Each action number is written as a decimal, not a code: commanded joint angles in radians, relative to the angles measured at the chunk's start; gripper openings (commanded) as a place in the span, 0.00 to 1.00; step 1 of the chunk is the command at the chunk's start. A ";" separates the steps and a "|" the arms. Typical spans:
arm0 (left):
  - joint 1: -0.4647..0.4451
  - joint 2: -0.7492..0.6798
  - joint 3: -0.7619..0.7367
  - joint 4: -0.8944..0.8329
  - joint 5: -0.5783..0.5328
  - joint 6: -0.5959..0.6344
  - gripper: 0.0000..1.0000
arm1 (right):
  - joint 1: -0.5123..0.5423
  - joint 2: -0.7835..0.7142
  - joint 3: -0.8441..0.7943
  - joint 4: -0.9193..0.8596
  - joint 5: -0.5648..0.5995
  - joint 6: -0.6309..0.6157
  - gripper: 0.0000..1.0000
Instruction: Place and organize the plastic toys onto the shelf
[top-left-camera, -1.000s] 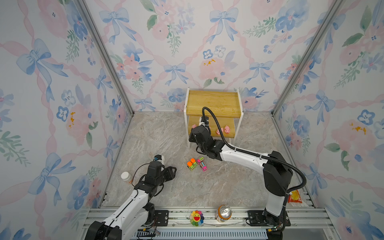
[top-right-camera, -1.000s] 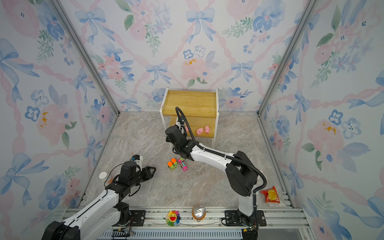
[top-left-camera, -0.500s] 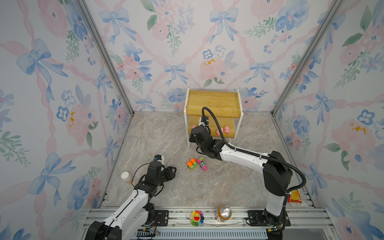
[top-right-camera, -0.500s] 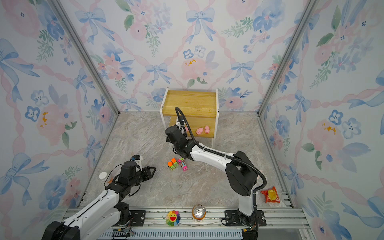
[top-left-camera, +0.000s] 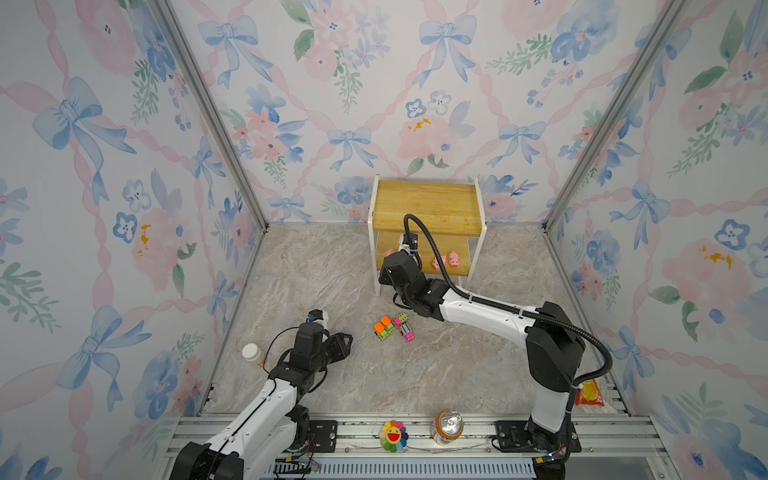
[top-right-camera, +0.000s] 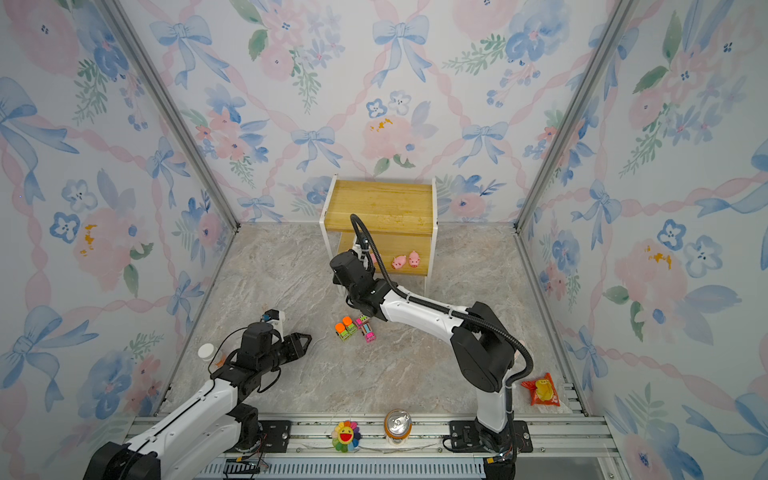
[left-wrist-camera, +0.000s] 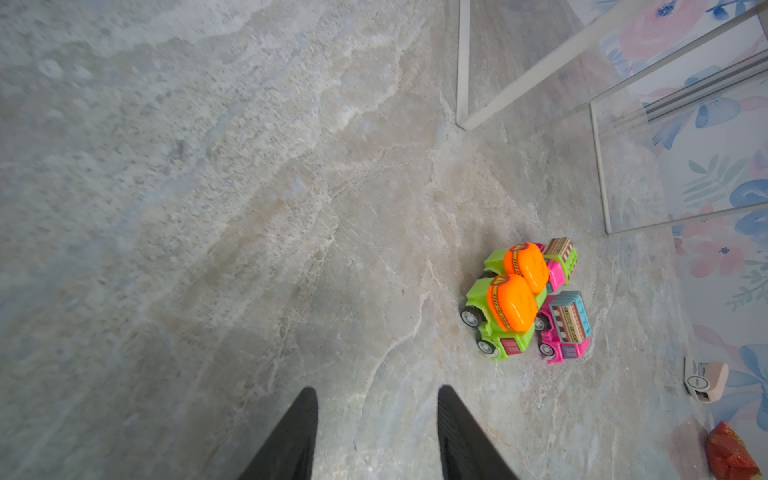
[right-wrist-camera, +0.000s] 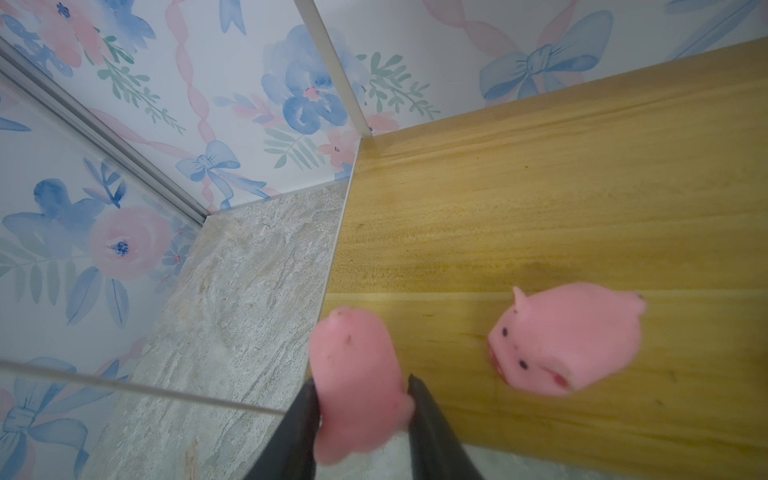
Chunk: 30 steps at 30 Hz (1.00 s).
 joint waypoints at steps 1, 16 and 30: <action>-0.002 0.006 -0.016 0.010 -0.014 0.023 0.48 | -0.003 0.024 0.021 -0.005 0.024 -0.011 0.37; -0.001 0.016 -0.017 0.014 -0.019 0.026 0.48 | -0.011 0.042 -0.004 0.017 0.033 -0.008 0.37; -0.003 0.028 -0.015 0.019 -0.019 0.027 0.48 | -0.015 0.063 0.008 0.019 0.035 -0.003 0.42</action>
